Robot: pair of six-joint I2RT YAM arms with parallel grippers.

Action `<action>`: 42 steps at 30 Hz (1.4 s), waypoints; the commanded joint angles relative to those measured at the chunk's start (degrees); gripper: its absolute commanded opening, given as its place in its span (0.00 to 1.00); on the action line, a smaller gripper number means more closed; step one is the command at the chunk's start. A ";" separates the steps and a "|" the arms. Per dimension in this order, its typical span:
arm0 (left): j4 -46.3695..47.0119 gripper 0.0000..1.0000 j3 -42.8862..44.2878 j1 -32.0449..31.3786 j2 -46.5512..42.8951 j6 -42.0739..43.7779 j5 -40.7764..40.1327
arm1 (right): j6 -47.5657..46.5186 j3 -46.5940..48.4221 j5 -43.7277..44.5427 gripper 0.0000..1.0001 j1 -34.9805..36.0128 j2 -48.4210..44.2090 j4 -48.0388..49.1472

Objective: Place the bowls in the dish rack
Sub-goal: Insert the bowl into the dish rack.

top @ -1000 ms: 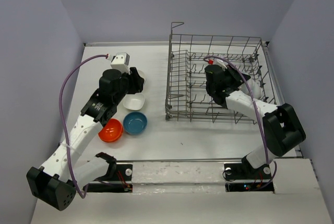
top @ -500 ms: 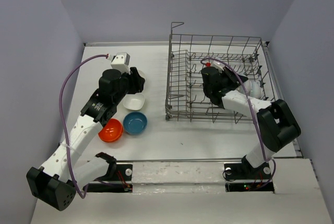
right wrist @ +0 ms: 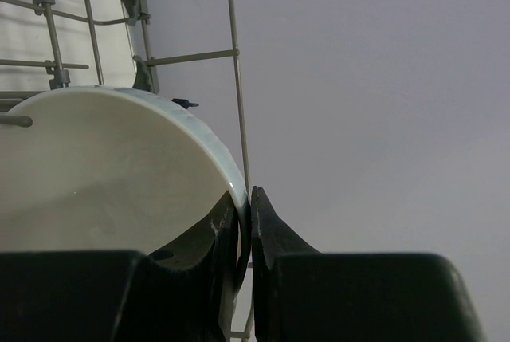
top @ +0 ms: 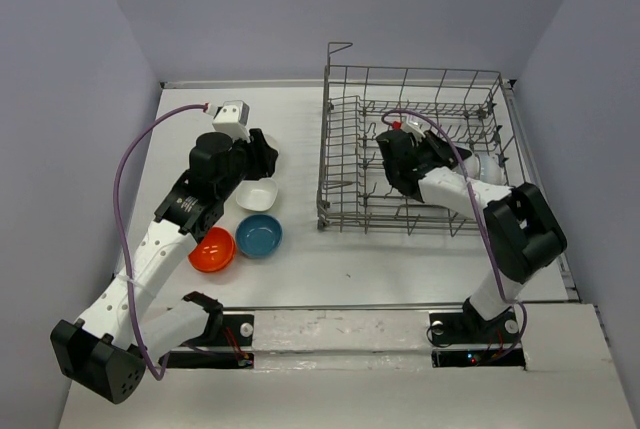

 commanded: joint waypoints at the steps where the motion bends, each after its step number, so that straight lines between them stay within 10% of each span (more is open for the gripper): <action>1: 2.31 0.56 -1.11 0.36 -1.23 0.03 0.68 | 7.38 1.66 1.15 0.01 -0.40 2.51 -8.48; 16: 2.31 0.56 -1.19 0.36 -1.14 0.21 0.77 | 14.94 5.35 -0.09 0.01 0.13 4.63 -15.95; 42: 2.22 0.56 -1.37 0.36 -0.79 0.21 0.42 | 29.45 13.44 -6.59 0.46 0.13 6.82 -32.47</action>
